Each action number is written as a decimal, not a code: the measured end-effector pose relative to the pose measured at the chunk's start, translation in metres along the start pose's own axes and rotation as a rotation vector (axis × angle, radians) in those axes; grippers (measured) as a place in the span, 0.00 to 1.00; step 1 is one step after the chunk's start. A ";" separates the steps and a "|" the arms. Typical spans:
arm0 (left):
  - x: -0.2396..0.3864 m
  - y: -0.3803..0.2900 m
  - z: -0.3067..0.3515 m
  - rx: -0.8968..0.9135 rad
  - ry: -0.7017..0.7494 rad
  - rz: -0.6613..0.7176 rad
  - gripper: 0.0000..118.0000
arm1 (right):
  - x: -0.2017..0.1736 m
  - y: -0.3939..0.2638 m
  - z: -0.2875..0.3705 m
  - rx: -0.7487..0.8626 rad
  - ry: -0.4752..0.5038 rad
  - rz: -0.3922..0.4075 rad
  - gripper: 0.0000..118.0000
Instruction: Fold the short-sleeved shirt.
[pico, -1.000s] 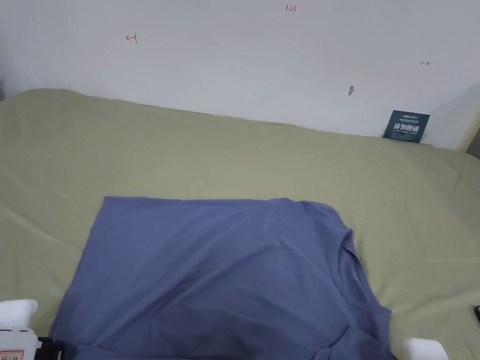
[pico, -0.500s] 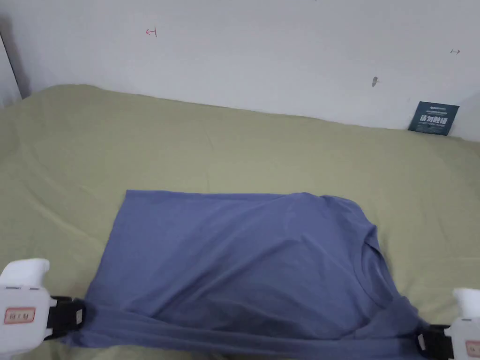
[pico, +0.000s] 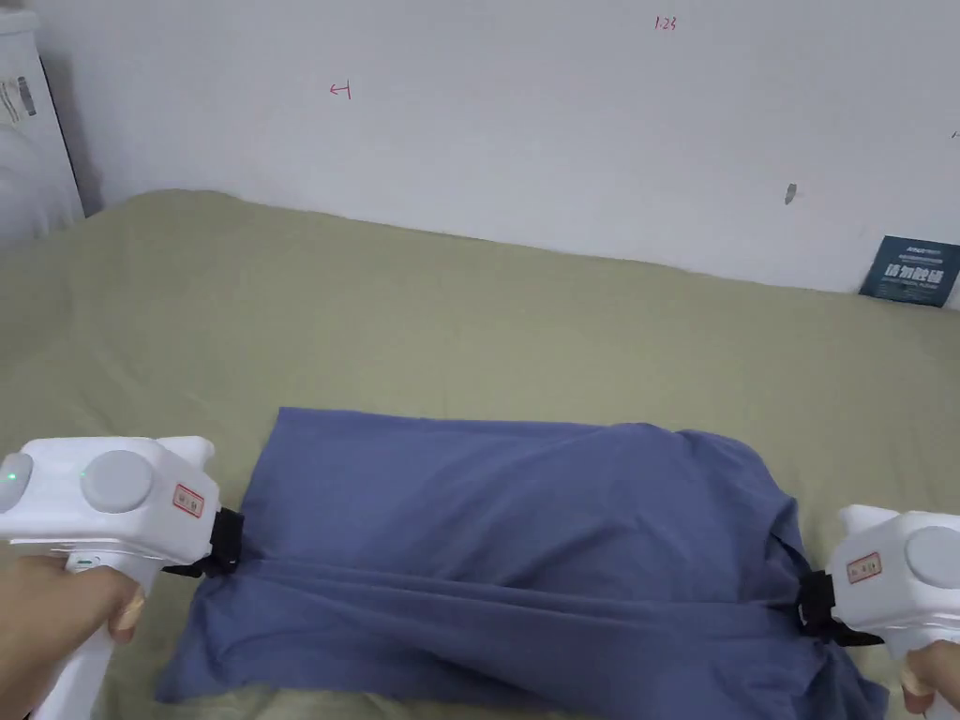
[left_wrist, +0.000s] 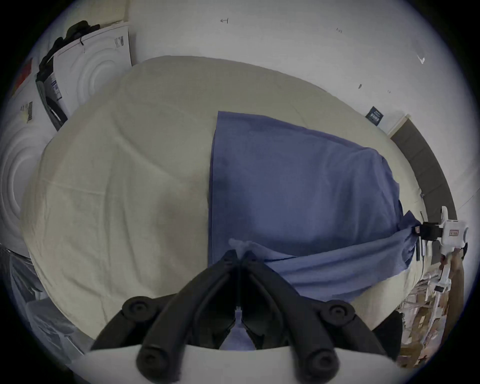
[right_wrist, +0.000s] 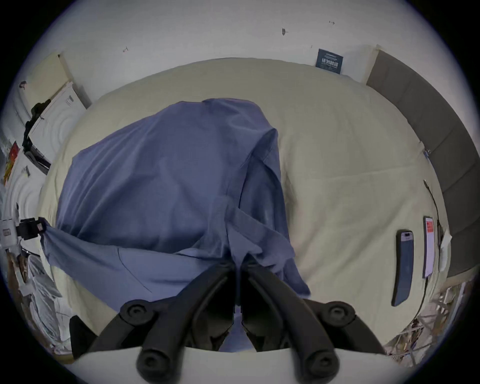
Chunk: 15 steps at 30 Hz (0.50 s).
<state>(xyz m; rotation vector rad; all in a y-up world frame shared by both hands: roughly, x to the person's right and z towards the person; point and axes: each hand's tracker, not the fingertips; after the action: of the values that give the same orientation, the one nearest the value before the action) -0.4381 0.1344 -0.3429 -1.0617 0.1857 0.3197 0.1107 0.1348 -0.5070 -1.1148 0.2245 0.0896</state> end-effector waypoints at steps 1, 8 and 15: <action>-0.001 -0.001 -0.005 -0.004 0.001 0.005 0.04 | 0.001 0.001 -0.005 0.014 0.000 -0.011 0.03; -0.012 -0.011 0.009 0.047 0.004 0.050 0.86 | 0.010 -0.007 0.012 0.091 0.043 -0.078 0.70; 0.004 -0.077 0.077 0.166 0.080 -0.060 0.22 | -0.006 -0.072 0.073 0.126 -0.020 0.060 0.08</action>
<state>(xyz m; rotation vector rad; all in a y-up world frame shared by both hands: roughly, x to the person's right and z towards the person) -0.4081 0.1688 -0.2438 -0.9141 0.2476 0.2038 0.1282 0.1686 -0.4121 -0.9814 0.2422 0.1377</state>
